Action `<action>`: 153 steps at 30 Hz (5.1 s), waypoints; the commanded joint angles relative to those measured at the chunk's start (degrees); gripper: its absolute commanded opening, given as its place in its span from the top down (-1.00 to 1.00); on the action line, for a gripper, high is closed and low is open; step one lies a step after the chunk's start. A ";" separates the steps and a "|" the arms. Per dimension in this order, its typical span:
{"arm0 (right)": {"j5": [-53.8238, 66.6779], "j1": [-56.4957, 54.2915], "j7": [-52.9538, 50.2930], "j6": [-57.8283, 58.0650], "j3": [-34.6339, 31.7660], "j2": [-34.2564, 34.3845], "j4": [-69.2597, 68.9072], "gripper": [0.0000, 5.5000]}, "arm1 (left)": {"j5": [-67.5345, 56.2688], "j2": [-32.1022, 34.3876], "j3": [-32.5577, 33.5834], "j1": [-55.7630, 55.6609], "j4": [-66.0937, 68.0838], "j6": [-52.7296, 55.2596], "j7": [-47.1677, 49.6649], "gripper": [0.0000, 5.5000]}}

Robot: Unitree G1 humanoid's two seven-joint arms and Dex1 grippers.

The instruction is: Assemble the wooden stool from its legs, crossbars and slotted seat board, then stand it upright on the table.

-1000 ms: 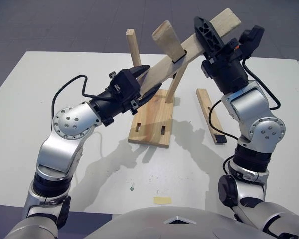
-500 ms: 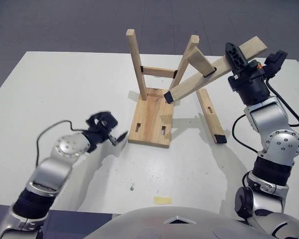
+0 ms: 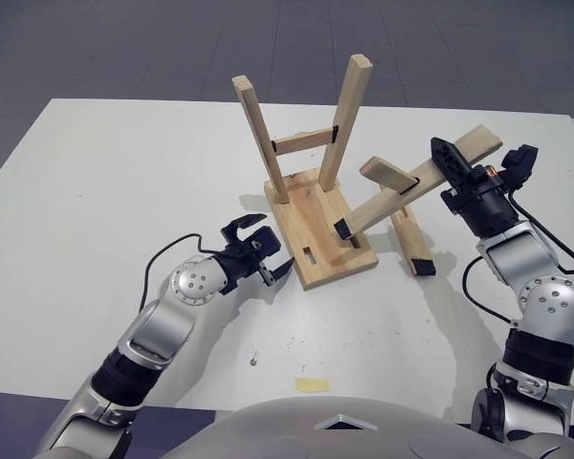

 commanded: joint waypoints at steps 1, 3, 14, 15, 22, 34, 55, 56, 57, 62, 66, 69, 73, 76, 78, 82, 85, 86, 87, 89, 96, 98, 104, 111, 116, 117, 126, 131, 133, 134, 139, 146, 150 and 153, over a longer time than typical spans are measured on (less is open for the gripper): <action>-4.00 -0.14 2.80 -2.38 -1.63 -1.92 1.67 0.63 | 0.55 0.04 1.47 0.30 -0.81 1.01 -0.75 -0.96; -6.33 0.16 4.98 -3.00 -1.51 -2.99 2.62 0.63 | 0.60 1.24 3.66 1.00 -1.17 0.93 -0.74 -0.96; -1.43 0.95 7.33 -0.11 -5.21 -2.65 2.96 0.63 | -0.96 0.89 15.66 4.43 -1.42 -0.94 1.96 -0.96; -1.49 1.05 7.28 0.27 -5.13 -2.93 2.69 0.63 | -0.94 0.68 16.04 4.72 -1.67 -0.78 2.14 -0.96; -5.06 4.95 7.74 0.59 -1.88 -1.81 0.12 0.63 | 0.23 -0.67 15.98 5.02 -1.11 -1.20 3.14 -0.96; -13.77 6.64 5.82 -3.80 0.48 -1.63 -0.28 0.63 | 2.30 -0.85 14.00 4.93 0.94 -3.54 2.50 -0.96; -37.10 9.41 7.25 -11.04 18.98 -7.27 -6.46 0.62 | 6.78 -0.70 13.03 2.80 3.31 -5.75 2.47 -0.96; -36.45 8.76 6.09 -8.60 19.62 -6.89 -6.66 0.62 | 6.90 -0.78 12.99 2.82 3.26 -5.73 2.42 -0.96; -35.70 7.76 4.48 -6.12 20.04 -6.33 -6.75 0.62 | 6.95 -0.80 12.97 2.78 3.31 -5.75 2.33 -0.96; -37.23 1.71 2.89 0.81 27.07 -5.98 -4.33 0.62 | 7.33 -1.21 11.95 2.40 3.62 -5.67 1.93 -0.96; -37.54 -0.01 0.78 0.88 29.06 -3.32 -3.11 0.62 | 8.14 -1.10 10.91 1.74 4.10 -5.91 1.87 -0.96; -36.85 -0.51 0.72 0.60 28.33 -3.32 -4.22 0.62 | 7.82 -1.02 11.46 1.96 3.83 -5.55 2.01 -0.96; -33.84 -3.98 -0.08 -1.79 23.90 -1.06 -5.33 0.47 | 7.65 -0.84 11.48 2.16 4.28 -5.60 1.85 -0.96; -31.34 -8.95 -1.89 -2.15 19.32 1.54 -6.75 0.26 | 7.63 -0.88 11.33 2.09 4.69 -5.87 1.66 -0.96; -28.76 -12.21 -2.75 -1.51 16.76 2.90 -8.21 0.16 | 7.68 -0.69 10.97 2.07 4.58 -5.70 1.00 -0.96; -22.17 -18.98 -5.43 1.02 12.01 4.35 -10.53 -0.06 | 7.78 -0.91 10.47 1.93 4.42 -5.42 0.39 -0.96; -20.59 -25.26 -6.69 1.50 9.30 3.06 -9.24 -0.25 | 7.98 -1.22 10.37 1.84 4.29 -5.18 0.46 -0.96; -20.94 -27.61 -6.44 1.02 8.64 2.14 -8.49 -0.29 | 8.09 -1.39 10.27 1.82 4.18 -5.06 0.52 -0.96; -21.36 -30.74 -6.24 0.44 7.91 1.09 -7.31 -0.36 | 8.17 -1.49 10.26 1.94 4.06 -5.01 0.61 -0.96; -21.76 -36.43 -5.80 -0.35 6.65 -0.47 -4.91 -0.48 | 8.40 -1.71 10.39 2.37 3.82 -4.91 0.77 -0.96; -25.30 -30.46 -3.53 4.01 12.84 1.90 6.02 -0.87 | 9.00 -2.56 10.24 2.71 3.51 -4.50 1.22 -0.96; -27.47 -22.76 -2.97 5.41 16.04 3.09 7.43 -0.95 | 9.26 -2.73 9.90 2.45 3.67 -4.44 1.26 -0.96; -24.92 -23.09 -4.96 4.13 14.24 7.64 1.87 -0.95 | 9.24 -2.53 9.87 3.20 3.78 -4.42 0.70 -0.96; -15.88 -35.04 -12.29 -3.52 3.48 14.31 -1.17 -0.95 | 9.13 -3.17 9.40 2.75 3.56 -4.02 0.29 -0.96; -17.28 -42.22 -14.12 -12.63 -7.57 4.47 2.53 -0.95 | 8.46 -2.96 12.52 3.42 2.74 -3.84 1.27 -0.96; -19.95 -38.82 -13.07 -11.89 -7.26 1.81 3.45 -0.95 | 8.14 -3.72 14.72 3.66 2.29 -3.57 3.03 -0.96; -34.44 5.14 4.03 6.73 14.97 -12.49 -0.21 -0.95 | 2.93 -12.77 28.43 3.78 -3.73 4.44 13.83 -0.96; -39.28 8.96 3.55 10.74 20.75 -11.47 -1.73 -0.95 | 4.41 -11.69 26.21 3.45 -3.02 5.24 13.53 -0.96; -41.14 9.48 3.19 11.18 21.25 -11.48 -2.18 -0.89 | 4.35 -11.50 25.77 3.29 -2.65 5.33 13.37 -0.96; -42.09 9.63 3.30 11.12 21.53 -11.65 -2.39 -0.86 | 4.44 -11.40 25.59 3.23 -2.60 5.30 13.40 -0.96; -46.18 9.53 4.17 11.20 23.04 -11.90 -3.28 -0.53 | 5.04 -10.85 24.77 3.16 -2.04 4.97 13.46 -0.96; -48.51 8.92 4.28 11.57 22.62 -10.67 -2.01 -0.14 | 5.37 -10.70 24.03 3.12 -1.59 4.51 13.87 -0.96; -49.21 8.04 4.48 11.75 22.53 -10.03 -1.50 0.07 | 5.58 -10.17 23.60 3.03 -1.22 4.31 13.73 -0.96; -49.84 7.45 4.28 11.40 22.22 -9.29 -0.80 0.22 | 5.52 -9.97 23.38 2.80 -0.77 3.94 13.58 -0.96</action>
